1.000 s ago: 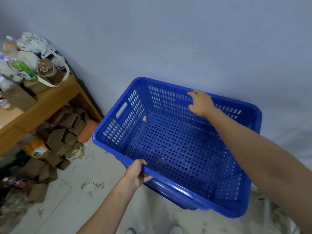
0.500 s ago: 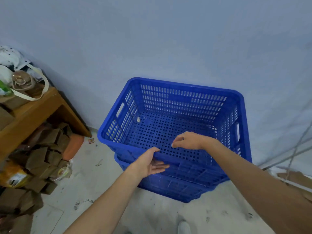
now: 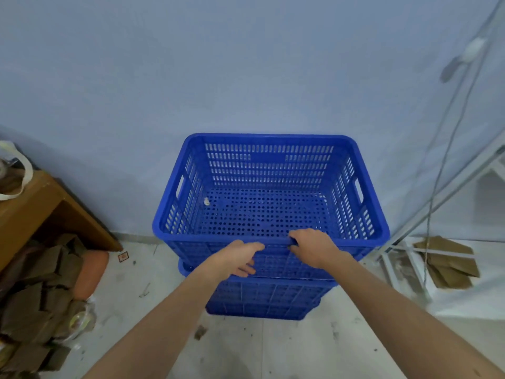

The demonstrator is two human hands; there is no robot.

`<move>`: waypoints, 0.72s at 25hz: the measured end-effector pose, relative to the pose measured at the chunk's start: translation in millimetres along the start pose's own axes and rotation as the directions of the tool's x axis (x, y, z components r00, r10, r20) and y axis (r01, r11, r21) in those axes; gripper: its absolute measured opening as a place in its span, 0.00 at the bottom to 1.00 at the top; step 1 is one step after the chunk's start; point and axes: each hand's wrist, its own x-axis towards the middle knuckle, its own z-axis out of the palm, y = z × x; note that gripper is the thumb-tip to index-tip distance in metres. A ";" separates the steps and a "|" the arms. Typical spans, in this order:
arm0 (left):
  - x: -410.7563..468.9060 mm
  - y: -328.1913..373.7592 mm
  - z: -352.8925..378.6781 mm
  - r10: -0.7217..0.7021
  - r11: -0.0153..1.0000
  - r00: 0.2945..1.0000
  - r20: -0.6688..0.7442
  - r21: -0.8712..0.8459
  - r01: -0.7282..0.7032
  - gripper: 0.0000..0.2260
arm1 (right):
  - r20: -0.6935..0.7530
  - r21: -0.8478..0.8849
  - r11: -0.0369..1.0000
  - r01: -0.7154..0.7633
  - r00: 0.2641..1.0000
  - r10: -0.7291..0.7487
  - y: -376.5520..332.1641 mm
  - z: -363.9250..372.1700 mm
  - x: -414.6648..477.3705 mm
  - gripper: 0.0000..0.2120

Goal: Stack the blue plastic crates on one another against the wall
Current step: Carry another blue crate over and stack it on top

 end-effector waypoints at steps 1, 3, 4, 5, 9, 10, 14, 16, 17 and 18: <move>-3.6 2.5 -3.2 0.030 0.995 1.000 0.008 0.094 -0.030 0.29 | -0.015 0.004 1.000 -0.001 1.000 0.001 1.5 -1.0 -0.9 0.07; -13.1 11.4 -4.3 0.226 0.950 0.974 -0.013 0.224 -0.217 0.18 | -0.059 -0.021 1.000 -0.009 0.998 0.008 5.2 -0.2 -2.9 0.09; -17.2 17.5 -5.3 0.372 0.883 0.926 -0.070 0.332 -0.330 0.14 | -0.082 -0.032 0.999 -0.012 0.997 0.009 6.4 0.0 -3.2 0.10; -17.5 22.5 -7.7 0.507 0.782 0.854 -0.115 0.478 -0.400 0.12 | -0.097 -0.036 0.999 -0.014 0.995 0.011 8.0 -1.0 -3.3 0.10; 3.0 20.5 -31.9 0.563 0.381 0.826 -0.010 0.891 -0.248 0.17 | -0.118 -0.062 0.997 -0.053 0.992 0.045 16.3 -7.2 -3.3 0.13; 10.3 14.8 -40.0 0.521 0.293 0.854 0.002 0.939 -0.181 0.16 | -0.129 -0.066 0.996 -0.066 0.990 0.057 17.1 -6.1 -2.5 0.14; 22.4 8.1 -63.5 0.510 0.153 0.860 0.012 0.983 -0.105 0.09 | -0.144 -0.042 0.993 -0.107 0.985 0.100 11.1 3.9 -1.3 0.13; 24.3 10.9 -67.5 0.531 0.088 0.846 0.041 0.991 -0.103 0.10 | -0.177 -0.028 0.993 -0.113 0.978 0.106 8.8 6.2 -1.8 0.12; 24.4 11.6 -67.8 0.542 0.063 0.839 0.049 0.993 -0.099 0.10 | -0.188 -0.014 0.994 -0.111 0.976 0.107 8.4 5.5 -2.9 0.11; 24.6 11.0 -68.2 0.547 0.048 0.835 0.059 0.994 -0.102 0.11 | -0.187 -0.005 0.994 -0.110 0.976 0.107 8.1 4.9 -3.9 0.11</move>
